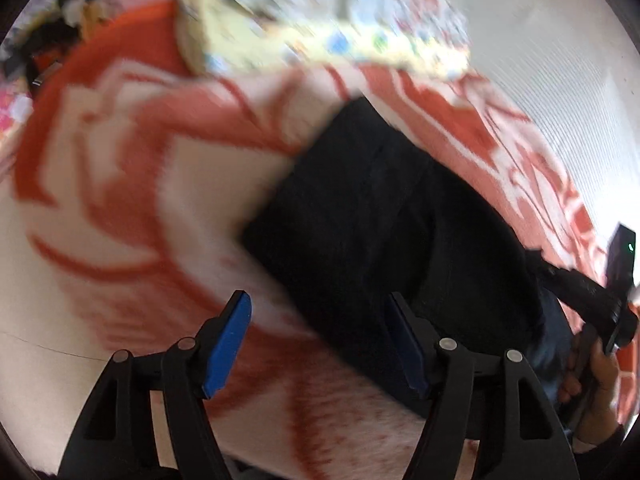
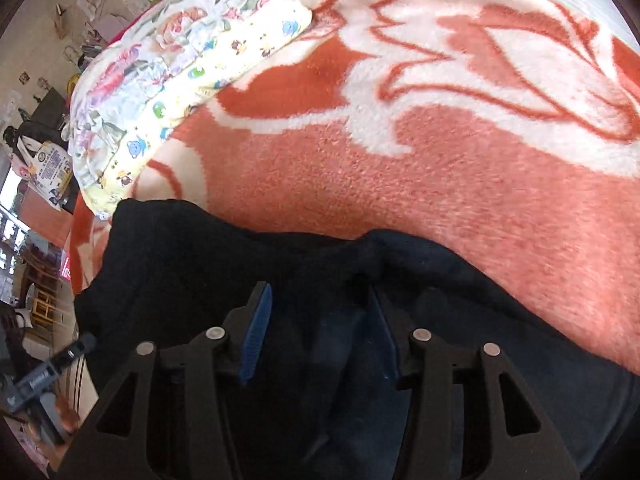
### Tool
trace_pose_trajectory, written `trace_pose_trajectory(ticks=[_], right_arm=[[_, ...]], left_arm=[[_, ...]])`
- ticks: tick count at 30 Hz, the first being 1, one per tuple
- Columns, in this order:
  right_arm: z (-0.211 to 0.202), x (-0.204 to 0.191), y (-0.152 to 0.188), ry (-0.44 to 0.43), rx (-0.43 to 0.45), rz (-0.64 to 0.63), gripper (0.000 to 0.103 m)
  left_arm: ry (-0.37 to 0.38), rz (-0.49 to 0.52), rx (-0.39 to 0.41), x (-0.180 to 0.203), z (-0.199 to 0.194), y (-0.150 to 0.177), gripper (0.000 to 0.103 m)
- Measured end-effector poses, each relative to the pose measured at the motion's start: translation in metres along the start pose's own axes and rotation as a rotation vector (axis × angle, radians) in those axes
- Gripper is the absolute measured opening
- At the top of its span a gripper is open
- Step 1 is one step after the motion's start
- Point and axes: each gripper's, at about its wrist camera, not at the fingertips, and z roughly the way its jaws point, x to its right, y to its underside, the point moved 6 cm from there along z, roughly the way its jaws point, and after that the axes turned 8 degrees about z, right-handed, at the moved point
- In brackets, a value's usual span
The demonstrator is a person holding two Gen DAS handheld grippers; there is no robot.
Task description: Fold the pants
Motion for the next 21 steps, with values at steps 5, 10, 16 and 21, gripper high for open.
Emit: trace_pose_trajectory(ticks=[5, 10, 16, 21], right_arm=[[-0.003, 0.015, -0.005, -0.054, 0.041, 0.03, 0.005], [-0.017, 0.023, -0.022, -0.101, 0.111, 0.038, 0.003], [-0.028, 0.022, -0.061, -0.067, 0.182, 0.038, 0.003], [0.013, 0.042, -0.049, -0.049, 0.097, 0.063, 0.003]], left_arm=[[0.017, -0.06, -0.003, 0.002, 0.027, -0.011, 0.052], [0.034, 0.02, 0.091, 0.016, -0.003, -0.028, 0.017], [0.025, 0.072, 0.124, 0.016, -0.002, -0.032, 0.017], [0.018, 0.069, 0.095, 0.005, 0.015, -0.018, 0.03]])
